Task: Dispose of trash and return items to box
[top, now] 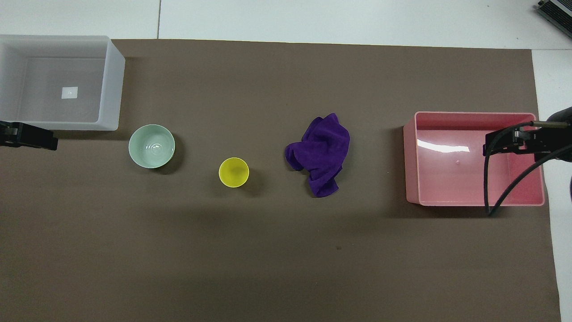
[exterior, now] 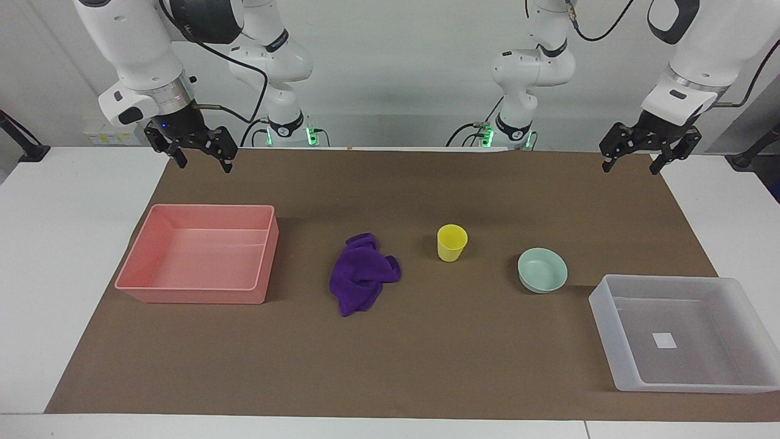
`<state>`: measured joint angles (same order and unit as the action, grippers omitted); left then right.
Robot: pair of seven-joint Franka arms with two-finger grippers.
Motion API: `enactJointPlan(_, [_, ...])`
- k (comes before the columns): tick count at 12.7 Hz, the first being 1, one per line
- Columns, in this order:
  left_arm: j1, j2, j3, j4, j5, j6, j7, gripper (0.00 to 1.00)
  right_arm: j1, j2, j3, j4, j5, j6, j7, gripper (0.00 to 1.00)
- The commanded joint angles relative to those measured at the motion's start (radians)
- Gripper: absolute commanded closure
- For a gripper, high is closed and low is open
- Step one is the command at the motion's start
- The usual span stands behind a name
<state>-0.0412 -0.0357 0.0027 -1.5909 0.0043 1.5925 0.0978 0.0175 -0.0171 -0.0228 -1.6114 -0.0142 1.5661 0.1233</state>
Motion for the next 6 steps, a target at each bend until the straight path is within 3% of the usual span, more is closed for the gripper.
enactJointPlan(1, [0.006, -0.029, -0.001, -0.029, 0.002, -0.008, -0.004, 0.00, -0.018, -0.014, 0.009, -0.013, 0.005, -0.011, -0.028, 0.00])
enactJointPlan(6, [0.003, -0.029, -0.004, -0.027, 0.003, -0.008, -0.006, 0.00, -0.018, -0.014, 0.009, -0.013, 0.005, -0.011, -0.028, 0.00])
